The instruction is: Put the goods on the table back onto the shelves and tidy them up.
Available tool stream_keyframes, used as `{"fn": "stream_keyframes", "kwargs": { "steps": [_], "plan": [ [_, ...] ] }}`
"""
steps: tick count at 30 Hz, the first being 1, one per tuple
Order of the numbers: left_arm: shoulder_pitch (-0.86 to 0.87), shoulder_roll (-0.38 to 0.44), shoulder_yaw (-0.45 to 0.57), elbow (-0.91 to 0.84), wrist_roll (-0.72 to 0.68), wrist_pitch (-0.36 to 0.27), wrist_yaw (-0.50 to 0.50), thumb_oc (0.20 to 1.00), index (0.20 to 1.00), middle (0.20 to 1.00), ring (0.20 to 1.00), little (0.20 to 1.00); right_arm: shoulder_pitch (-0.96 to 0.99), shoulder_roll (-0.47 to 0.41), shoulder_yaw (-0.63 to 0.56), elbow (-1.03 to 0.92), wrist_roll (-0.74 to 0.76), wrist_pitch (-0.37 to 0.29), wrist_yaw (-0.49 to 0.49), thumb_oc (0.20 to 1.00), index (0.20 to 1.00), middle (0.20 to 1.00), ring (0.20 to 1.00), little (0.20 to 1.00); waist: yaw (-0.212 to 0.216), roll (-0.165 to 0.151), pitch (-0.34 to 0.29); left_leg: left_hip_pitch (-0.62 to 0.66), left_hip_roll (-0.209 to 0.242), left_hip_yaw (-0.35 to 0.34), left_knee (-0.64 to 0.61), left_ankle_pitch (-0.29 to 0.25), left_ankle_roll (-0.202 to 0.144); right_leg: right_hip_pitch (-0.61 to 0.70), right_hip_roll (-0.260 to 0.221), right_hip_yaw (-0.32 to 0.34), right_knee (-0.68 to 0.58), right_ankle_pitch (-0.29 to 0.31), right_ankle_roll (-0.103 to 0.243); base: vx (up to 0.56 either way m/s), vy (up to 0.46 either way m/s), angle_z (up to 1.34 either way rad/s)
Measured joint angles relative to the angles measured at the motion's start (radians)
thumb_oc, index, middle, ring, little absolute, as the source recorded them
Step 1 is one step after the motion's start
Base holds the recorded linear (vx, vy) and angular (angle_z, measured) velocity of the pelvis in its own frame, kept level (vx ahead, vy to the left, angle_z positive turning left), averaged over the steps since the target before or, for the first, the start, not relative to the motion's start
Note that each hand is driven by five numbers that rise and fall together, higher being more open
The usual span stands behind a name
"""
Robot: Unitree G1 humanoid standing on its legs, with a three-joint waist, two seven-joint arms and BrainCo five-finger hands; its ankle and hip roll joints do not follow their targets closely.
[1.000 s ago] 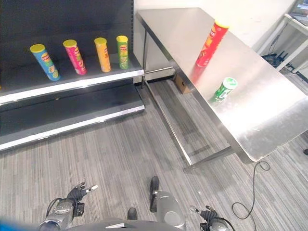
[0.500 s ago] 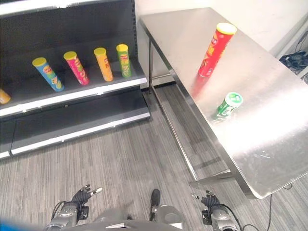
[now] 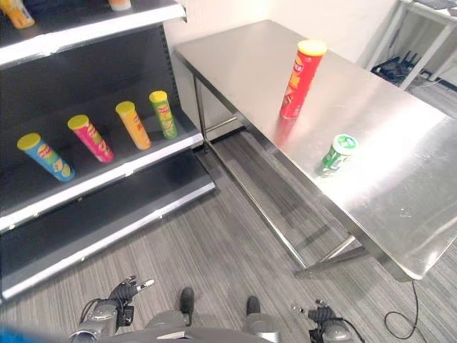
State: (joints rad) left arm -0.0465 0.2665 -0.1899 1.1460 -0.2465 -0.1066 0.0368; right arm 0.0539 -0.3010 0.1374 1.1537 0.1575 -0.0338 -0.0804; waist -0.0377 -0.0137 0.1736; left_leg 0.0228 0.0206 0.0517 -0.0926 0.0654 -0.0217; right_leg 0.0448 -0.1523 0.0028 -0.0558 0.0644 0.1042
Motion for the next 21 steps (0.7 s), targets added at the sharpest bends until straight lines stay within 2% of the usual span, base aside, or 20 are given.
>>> {"fn": "stream_keyframes", "kwargs": {
  "steps": [2, 4, 6, 8, 9, 10, 11, 14, 15, 19, 21],
  "plan": [
    [0.0, 0.012, 0.001, -0.001, 0.016, 0.0, 0.001, 1.0, 1.0, 1.0, 1.0, 1.0, -0.014, 0.013, -0.003, -0.01, 0.0, 0.002, 0.002, 1.0, 1.0, 1.0, 1.0, 1.0, 0.0, -0.008, -0.006, -0.001, -0.024, 0.042, 0.001, -0.007, 0.022, -0.014, -0.02, -0.022, 0.003, 0.004, 0.001, 0.0, 0.199, -0.61],
    [-0.011, 0.025, 0.001, -0.004, 0.025, 0.0, 0.001, 1.0, 1.0, 1.0, 1.0, 1.0, -0.026, 0.004, -0.001, -0.022, -0.002, 0.004, 0.001, 1.0, 1.0, 1.0, 1.0, 1.0, -0.013, -0.013, -0.004, -0.006, -0.045, 0.055, 0.0, -0.013, 0.041, -0.026, -0.041, -0.026, 0.004, 0.017, 0.016, -0.01, 0.151, -0.27],
    [-0.019, 0.071, 0.001, -0.018, 0.027, -0.002, 0.001, 1.0, 1.0, 1.0, 1.0, 1.0, -0.036, -0.009, 0.035, -0.121, -0.005, 0.006, 0.004, 1.0, 1.0, 1.0, 1.0, 1.0, -0.009, -0.035, -0.001, -0.006, -0.059, 0.081, -0.004, -0.026, 0.051, -0.04, -0.055, -0.032, 0.006, 0.034, 0.026, -0.02, 0.169, -0.25],
    [-0.012, 0.104, 0.008, -0.066, 0.033, -0.001, 0.0, 1.0, 1.0, 1.0, 1.0, 1.0, 0.018, -0.077, 0.045, -0.448, -0.065, 0.033, 0.008, 1.0, 1.0, 1.0, 1.0, 1.0, -0.013, -0.044, 0.005, -0.019, -0.064, 0.1, -0.003, -0.026, 0.055, -0.066, -0.059, -0.053, 0.009, 0.067, 0.042, -0.01, 0.102, -0.28],
    [0.008, 0.116, 0.028, -0.092, 0.034, -0.002, 0.0, 1.0, 1.0, 1.0, 1.0, 1.0, 0.04, -0.148, 0.064, -0.647, -0.09, 0.016, 0.008, 1.0, 1.0, 1.0, 1.0, 1.0, -0.013, -0.044, 0.016, -0.021, -0.062, 0.122, -0.005, -0.026, 0.059, -0.084, -0.059, -0.057, 0.01, 0.087, 0.055, 0.01, 0.05, -0.49],
    [0.012, 0.12, 0.052, -0.083, 0.034, -0.005, 0.002, 1.0, 1.0, 1.0, 1.0, 1.0, 0.028, -0.183, 0.041, -0.72, -0.119, -0.034, 0.006, 1.0, 1.0, 1.0, 1.0, 1.0, -0.018, -0.05, 0.02, -0.017, -0.061, 0.135, -0.005, -0.028, 0.063, -0.082, -0.063, -0.064, 0.003, 0.094, 0.054, 0.02, 0.057, -0.3],
    [0.011, 0.12, 0.075, -0.071, 0.034, -0.013, 0.007, 1.0, 1.0, 1.0, 1.0, 1.0, 0.027, -0.192, -0.038, -0.707, -0.136, -0.057, -0.002, 1.0, 1.0, 1.0, 1.0, 1.0, -0.011, -0.066, 0.012, -0.014, -0.062, 0.134, -0.005, -0.034, 0.071, -0.076, -0.069, -0.083, 0.004, 0.088, 0.061, 0.03, 0.042, -0.02],
    [0.029, 0.117, 0.076, -0.044, 0.035, -0.013, 0.005, 1.0, 1.0, 1.0, 1.0, 1.0, 0.042, -0.184, -0.094, -0.561, -0.152, -0.055, -0.002, 1.0, 1.0, 1.0, 1.0, 1.0, -0.01, -0.103, 0.01, -0.014, -0.061, 0.13, -0.005, -0.034, 0.07, -0.076, -0.07, -0.083, 0.012, 0.068, 0.072, 0.03, 0.017, 0.05],
    [0.046, 0.109, 0.076, -0.029, 0.036, -0.011, 0.004, 1.0, 1.0, 1.0, 1.0, 1.0, 0.067, -0.178, -0.098, -0.479, -0.152, -0.035, -0.002, 1.0, 1.0, 1.0, 1.0, 1.0, -0.011, -0.111, 0.007, -0.015, -0.062, 0.135, -0.005, -0.036, 0.067, -0.075, -0.07, -0.083, -0.001, 0.062, 0.075, 0.03, -0.014, -0.11],
    [0.061, 0.095, 0.076, -0.027, 0.037, 0.001, 0.002, 1.0, 1.0, 1.0, 1.0, 1.0, 0.124, -0.133, -0.138, -0.269, -0.128, -0.003, -0.003, 1.0, 1.0, 1.0, 1.0, 1.0, -0.018, -0.11, 0.006, -0.019, -0.057, 0.154, -0.005, -0.041, 0.058, -0.072, -0.06, -0.077, -0.035, 0.052, 0.071, 0.03, -0.026, -0.2],
    [0.06, 0.095, 0.077, -0.027, 0.037, 0.001, 0.002, 1.0, 1.0, 1.0, 1.0, 1.0, 0.144, -0.118, -0.146, -0.204, -0.096, 0.006, -0.002, 1.0, 1.0, 1.0, 1.0, 1.0, -0.037, -0.101, 0.007, -0.019, -0.046, 0.155, -0.005, -0.041, 0.05, -0.071, -0.05, -0.077, -0.04, 0.052, 0.07, 0.02, -0.027, -0.1]
  ]
}}
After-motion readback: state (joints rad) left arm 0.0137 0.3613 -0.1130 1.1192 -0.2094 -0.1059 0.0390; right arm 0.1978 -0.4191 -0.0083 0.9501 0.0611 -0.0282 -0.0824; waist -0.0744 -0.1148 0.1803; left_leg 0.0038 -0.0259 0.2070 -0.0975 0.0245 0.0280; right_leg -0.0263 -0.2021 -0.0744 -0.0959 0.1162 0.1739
